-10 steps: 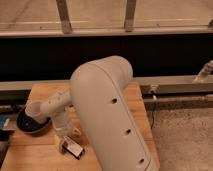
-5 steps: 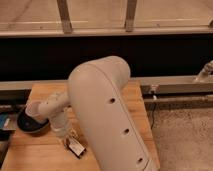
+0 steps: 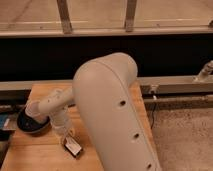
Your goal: Place the eraser on the white sponge
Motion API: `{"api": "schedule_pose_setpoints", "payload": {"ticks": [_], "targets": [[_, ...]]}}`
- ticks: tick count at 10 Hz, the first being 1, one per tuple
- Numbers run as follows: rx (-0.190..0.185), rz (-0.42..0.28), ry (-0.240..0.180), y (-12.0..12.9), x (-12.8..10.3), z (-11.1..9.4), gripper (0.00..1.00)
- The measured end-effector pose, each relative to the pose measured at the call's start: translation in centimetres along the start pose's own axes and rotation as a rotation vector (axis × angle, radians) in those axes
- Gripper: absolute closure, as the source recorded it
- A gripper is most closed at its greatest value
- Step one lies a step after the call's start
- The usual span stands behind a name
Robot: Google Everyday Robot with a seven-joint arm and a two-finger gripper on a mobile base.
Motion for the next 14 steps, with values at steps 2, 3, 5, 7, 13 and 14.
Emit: {"api": "schedule_pose_setpoints", "payload": {"ticks": [2,3,5,7,13,14], "targets": [[0.029,0.009,-0.067,-1.1,-0.5,-4.0,1.0],[0.047,0.012,-0.115,-2.2,-1.1,-6.4,1.0],[0.065,0.028,-0.183,-5.0,-1.9,-8.9,1.0],[0.057,0.048,-0.267,-7.8,-3.0,-11.1,1.0],[-0.037,0.008,-0.503,-12.0,-7.9,-15.5,1.0],[-0.047,0.0,-0.533,-12.4,-8.1,-16.0,1.0]]}}
